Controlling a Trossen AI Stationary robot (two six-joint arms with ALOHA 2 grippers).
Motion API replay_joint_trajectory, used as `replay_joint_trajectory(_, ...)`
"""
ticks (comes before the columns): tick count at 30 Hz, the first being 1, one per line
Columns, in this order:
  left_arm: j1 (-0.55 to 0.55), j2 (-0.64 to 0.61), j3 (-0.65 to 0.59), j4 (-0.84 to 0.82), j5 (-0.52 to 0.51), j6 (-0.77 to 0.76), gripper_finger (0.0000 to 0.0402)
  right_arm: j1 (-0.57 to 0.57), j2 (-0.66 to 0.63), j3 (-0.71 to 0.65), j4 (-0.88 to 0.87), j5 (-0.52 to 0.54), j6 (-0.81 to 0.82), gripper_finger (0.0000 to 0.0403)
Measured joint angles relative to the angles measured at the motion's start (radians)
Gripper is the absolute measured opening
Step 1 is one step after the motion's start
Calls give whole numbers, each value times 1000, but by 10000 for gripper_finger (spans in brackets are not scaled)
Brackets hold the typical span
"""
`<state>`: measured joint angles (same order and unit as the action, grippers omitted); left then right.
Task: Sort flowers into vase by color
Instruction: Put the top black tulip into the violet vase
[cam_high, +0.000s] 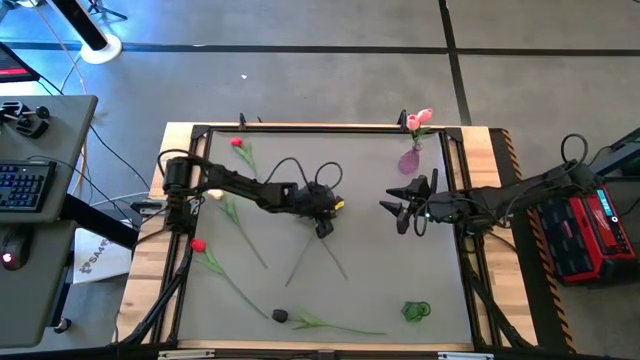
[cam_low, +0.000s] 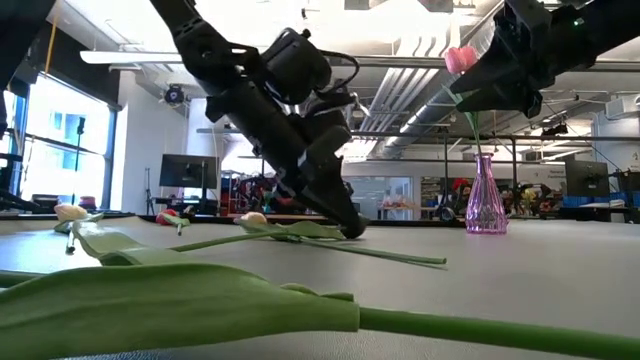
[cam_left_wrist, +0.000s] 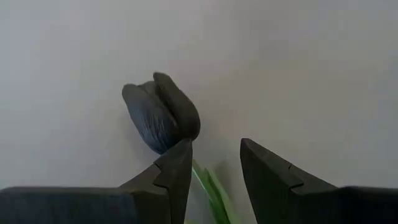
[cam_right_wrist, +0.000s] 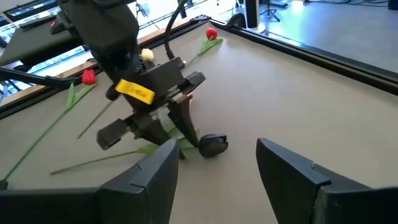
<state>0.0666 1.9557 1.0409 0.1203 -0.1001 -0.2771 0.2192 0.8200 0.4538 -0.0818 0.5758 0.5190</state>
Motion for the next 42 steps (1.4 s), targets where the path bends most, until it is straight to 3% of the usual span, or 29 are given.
replay_joint_trajectory(32, 21, -20, 23, -125, -42, 35, 126, 0, 0, 0, -3, -3, 4, 204)
replay_joint_trajectory(42, 27, 43, 24, -60, 23, 18, 126, 0, 0, 0, 15, -3, 22, 204)
